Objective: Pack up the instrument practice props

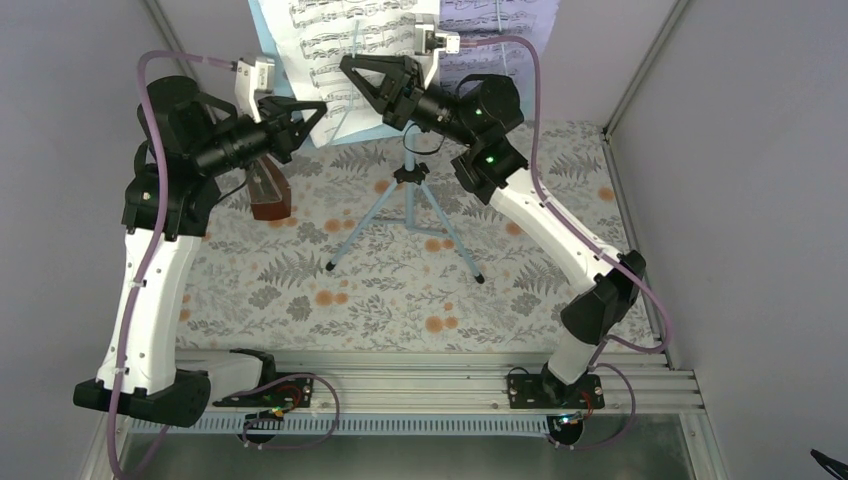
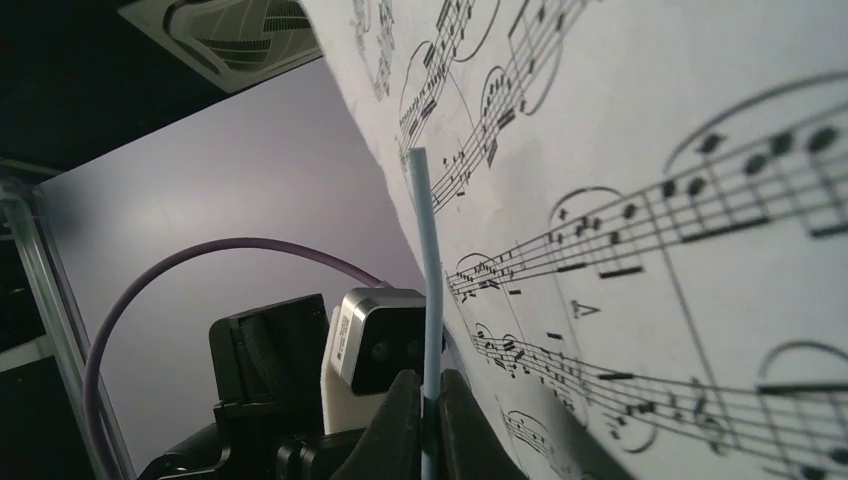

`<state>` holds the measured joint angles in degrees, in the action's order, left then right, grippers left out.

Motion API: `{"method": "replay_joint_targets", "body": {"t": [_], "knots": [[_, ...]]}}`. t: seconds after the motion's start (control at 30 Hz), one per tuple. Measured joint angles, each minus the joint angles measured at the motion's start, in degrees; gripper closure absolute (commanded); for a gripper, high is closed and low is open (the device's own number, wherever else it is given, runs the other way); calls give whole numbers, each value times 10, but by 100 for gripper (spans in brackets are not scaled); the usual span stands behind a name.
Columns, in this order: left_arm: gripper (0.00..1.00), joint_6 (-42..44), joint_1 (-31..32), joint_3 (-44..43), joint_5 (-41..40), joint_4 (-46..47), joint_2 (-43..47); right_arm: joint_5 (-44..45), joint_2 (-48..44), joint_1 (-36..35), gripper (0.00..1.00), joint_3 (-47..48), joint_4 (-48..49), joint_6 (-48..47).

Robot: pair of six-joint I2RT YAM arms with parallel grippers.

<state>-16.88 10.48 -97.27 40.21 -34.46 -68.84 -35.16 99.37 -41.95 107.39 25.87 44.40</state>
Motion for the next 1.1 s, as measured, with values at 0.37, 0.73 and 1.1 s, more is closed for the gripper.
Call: {"method": "replay_joint_targets", "body": {"t": [0.37,0.73,1.1], "knots": [[98,-9,-64,17,-55,2,41,13,-23,0,96,-59,55,-41],[98,-7,-137,136,-248,19,120,25,-37,0,96,-71,48,-64],[98,-91,-184,487,-283,96,214,50,-55,0,65,-74,-3,-106]]}}
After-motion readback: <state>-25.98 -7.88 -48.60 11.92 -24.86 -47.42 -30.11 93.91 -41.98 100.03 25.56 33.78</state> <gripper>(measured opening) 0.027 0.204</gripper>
